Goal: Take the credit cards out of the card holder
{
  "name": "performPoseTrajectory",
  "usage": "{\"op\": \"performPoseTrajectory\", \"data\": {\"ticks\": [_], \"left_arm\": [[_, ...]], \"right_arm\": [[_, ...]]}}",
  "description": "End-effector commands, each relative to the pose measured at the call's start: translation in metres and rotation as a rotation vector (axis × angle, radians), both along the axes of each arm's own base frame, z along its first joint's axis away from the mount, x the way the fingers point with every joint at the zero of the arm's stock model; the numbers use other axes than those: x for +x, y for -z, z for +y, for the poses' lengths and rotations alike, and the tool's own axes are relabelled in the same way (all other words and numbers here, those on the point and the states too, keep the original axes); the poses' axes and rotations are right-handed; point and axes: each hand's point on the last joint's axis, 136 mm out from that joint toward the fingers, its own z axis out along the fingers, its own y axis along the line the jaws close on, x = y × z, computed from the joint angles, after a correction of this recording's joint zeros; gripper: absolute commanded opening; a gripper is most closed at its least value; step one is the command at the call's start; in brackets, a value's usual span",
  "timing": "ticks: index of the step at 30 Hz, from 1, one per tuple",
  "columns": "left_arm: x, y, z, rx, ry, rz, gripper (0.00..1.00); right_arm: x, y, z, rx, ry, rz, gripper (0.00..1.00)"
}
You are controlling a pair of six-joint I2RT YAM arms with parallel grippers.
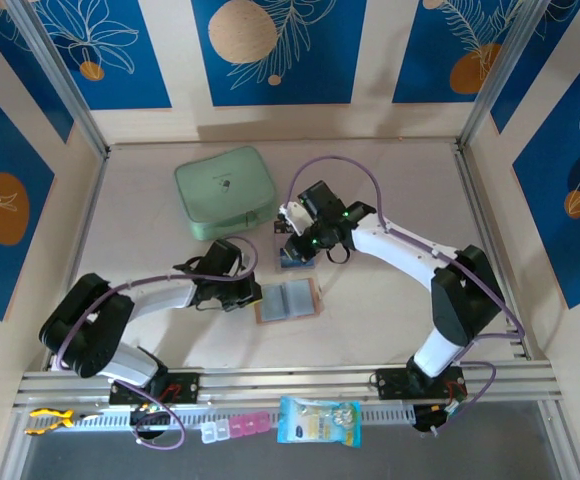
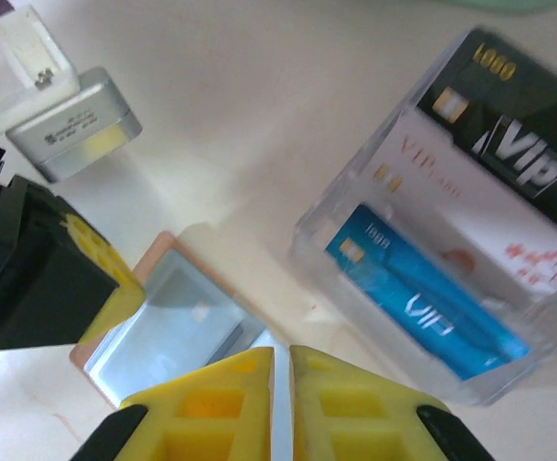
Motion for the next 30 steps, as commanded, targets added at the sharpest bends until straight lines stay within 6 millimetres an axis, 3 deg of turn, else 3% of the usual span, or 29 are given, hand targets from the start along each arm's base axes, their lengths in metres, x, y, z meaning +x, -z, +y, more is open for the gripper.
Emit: {"op": "performPoseTrajectory", "data": {"ticks": [1,11,30], "left_arm": [[-0.006,0.007,0.006,0.047,0.003,0.013,0.0],[-0.015,0.015,0.015,0.076,0.003,0.034,0.0],[0.003,0.012,0.007,0.11,0.034,0.002,0.0]], "right_arm": [[-0.01,-0.01,0.006,0.053,0.078,0.022,0.13],[-0.042,0.012,0.015,0.048,0.113,0.142,0.12],[-0.065,0.03,0.021,0.128,0.358,0.42,0.12]]}}
